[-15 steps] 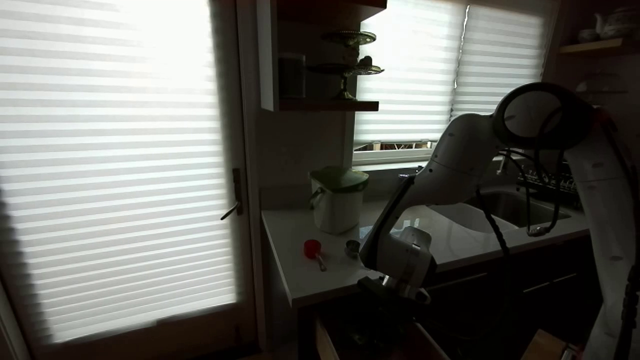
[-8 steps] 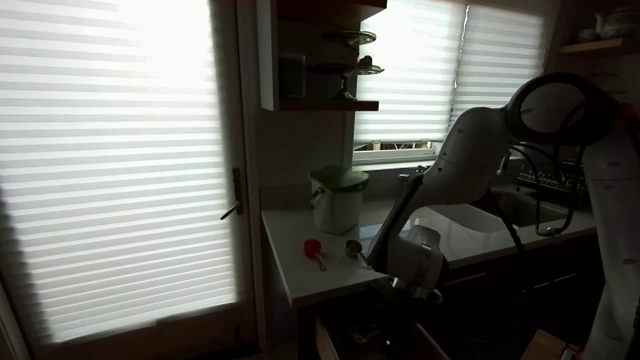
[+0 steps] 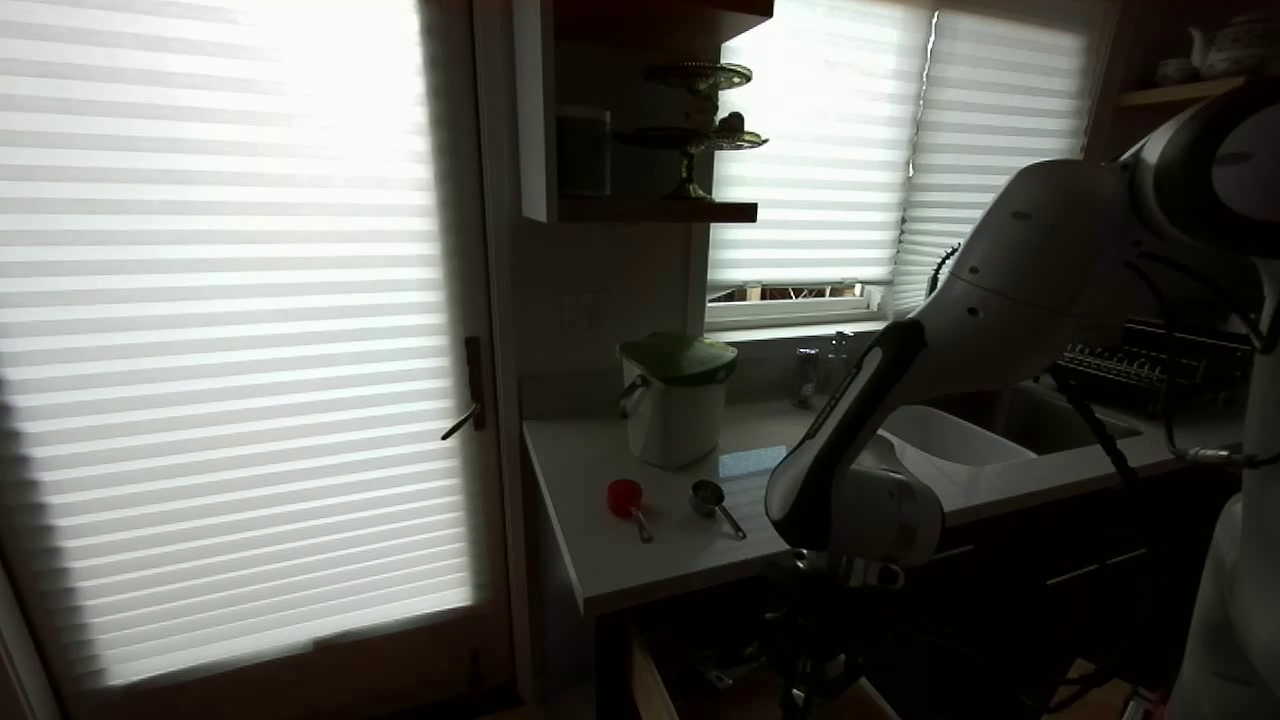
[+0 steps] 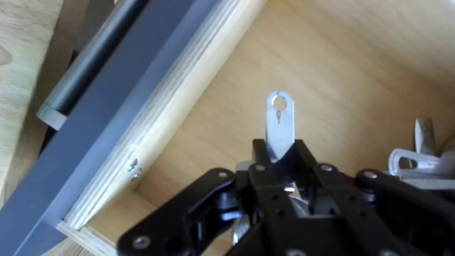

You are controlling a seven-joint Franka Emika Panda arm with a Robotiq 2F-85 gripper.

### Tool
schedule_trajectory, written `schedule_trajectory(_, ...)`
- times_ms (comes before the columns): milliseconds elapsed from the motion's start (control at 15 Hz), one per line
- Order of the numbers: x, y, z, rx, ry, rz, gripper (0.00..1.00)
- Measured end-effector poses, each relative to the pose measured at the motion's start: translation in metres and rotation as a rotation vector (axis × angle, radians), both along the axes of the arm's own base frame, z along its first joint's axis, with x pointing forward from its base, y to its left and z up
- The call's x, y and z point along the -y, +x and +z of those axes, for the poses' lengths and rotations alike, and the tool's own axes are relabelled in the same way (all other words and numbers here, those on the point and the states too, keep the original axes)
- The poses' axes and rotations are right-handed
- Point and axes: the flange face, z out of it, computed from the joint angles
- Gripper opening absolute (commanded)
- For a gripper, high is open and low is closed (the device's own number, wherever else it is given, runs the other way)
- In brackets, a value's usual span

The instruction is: Pick up the metal item, then place it in the scoop

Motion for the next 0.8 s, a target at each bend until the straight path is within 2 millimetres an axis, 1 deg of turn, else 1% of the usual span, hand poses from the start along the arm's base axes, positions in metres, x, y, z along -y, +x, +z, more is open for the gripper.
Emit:
schedule_trajectory(67,-0.007,0.001,0.009,0.010,-0.005,0.046,0.05)
schedule_trajectory(267,-0.029,0.013,0.040,0.054,-0.046,0.162,0.05)
schedule_trajectory(400,-0.039,0.016,0.064,0.082,-0.088,0.215,0.05)
schedule_trajectory(533,-0.043,0.020,0.090,0.127,-0.153,0.250,0.05)
schedule_trajectory(733,-0.038,0.031,0.130,0.165,-0.268,0.278,0.05)
schedule_trajectory(800,-0.034,0.037,0.144,0.177,-0.304,0.296,0.21)
